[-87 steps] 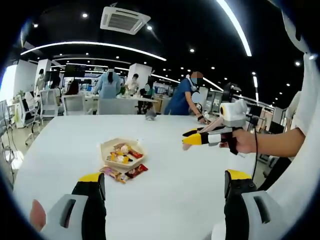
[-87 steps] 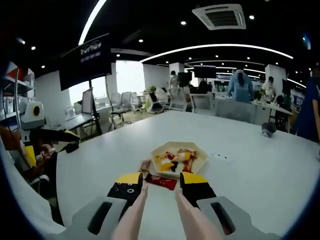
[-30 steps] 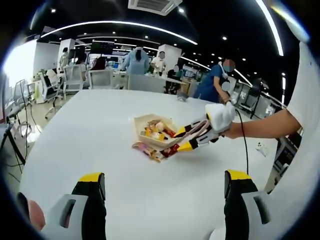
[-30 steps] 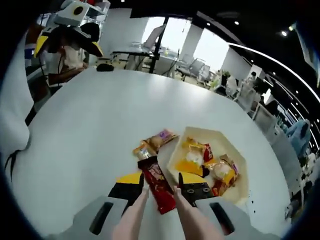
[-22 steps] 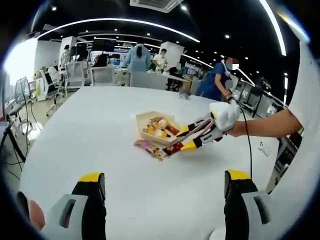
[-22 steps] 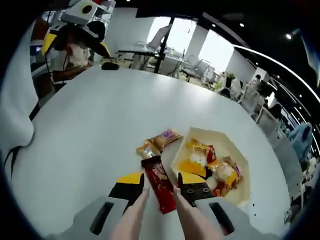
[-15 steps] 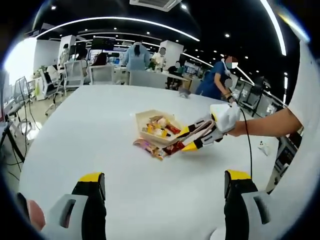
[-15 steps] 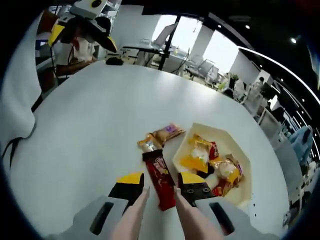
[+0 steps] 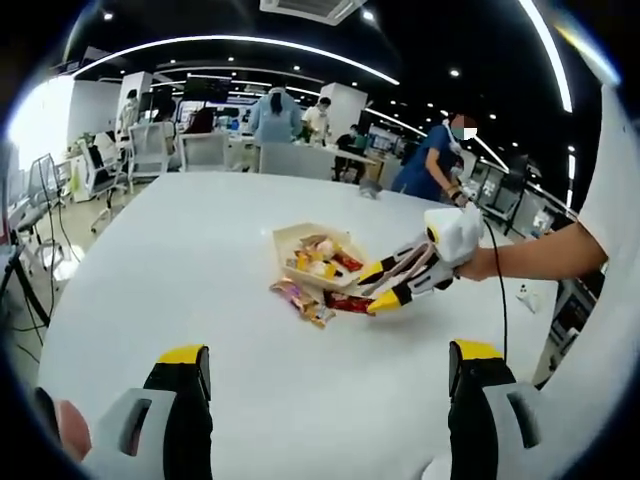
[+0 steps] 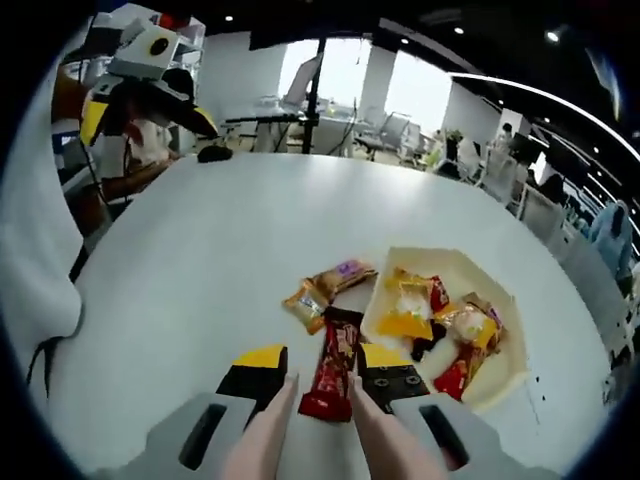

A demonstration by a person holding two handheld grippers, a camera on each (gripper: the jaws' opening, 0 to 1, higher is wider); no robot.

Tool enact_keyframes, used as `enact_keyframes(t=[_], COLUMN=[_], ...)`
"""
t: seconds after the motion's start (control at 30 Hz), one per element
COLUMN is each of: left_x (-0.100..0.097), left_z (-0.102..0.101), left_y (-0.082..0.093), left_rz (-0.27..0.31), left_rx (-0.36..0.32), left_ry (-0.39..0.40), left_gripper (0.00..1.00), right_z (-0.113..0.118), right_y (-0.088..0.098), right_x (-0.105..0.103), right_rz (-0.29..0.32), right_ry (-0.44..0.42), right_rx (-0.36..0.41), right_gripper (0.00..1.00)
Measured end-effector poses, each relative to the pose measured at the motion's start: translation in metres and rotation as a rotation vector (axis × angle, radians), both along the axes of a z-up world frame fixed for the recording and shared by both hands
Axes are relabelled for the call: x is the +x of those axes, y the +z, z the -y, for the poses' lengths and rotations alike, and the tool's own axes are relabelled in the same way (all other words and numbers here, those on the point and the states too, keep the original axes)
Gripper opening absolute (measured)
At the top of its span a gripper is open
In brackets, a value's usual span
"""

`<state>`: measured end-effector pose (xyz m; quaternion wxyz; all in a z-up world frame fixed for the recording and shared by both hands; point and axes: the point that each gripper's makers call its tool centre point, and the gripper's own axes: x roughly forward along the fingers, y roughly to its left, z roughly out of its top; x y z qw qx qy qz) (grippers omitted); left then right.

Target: Place the target food into the container with the food tongs after gripping and lifting it, then release it inside without dropping or visibly crushing the food.

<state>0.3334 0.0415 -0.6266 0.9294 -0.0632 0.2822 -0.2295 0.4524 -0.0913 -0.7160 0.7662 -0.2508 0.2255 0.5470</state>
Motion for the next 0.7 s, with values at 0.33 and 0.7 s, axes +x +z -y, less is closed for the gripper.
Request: enact_keyframes(t=[0.33, 0.7], left_x=[-0.002, -0.001], left_z=[-0.006, -0.009], left_y=[0.001, 0.000], left_rz=[0.000, -0.008], left_rx=[0.002, 0.007], left_ry=[0.009, 0.010], left_gripper=[0.99, 0.99], right_z=[-0.001, -0.008], right_y=[-0.009, -0.019], right_x=[0.008, 0.008], right_rz=[-0.027, -0.047], right_ry=[-0.068, -0.089], right_rx=[-0.003, -0.017], right_gripper=[0.27, 0.23])
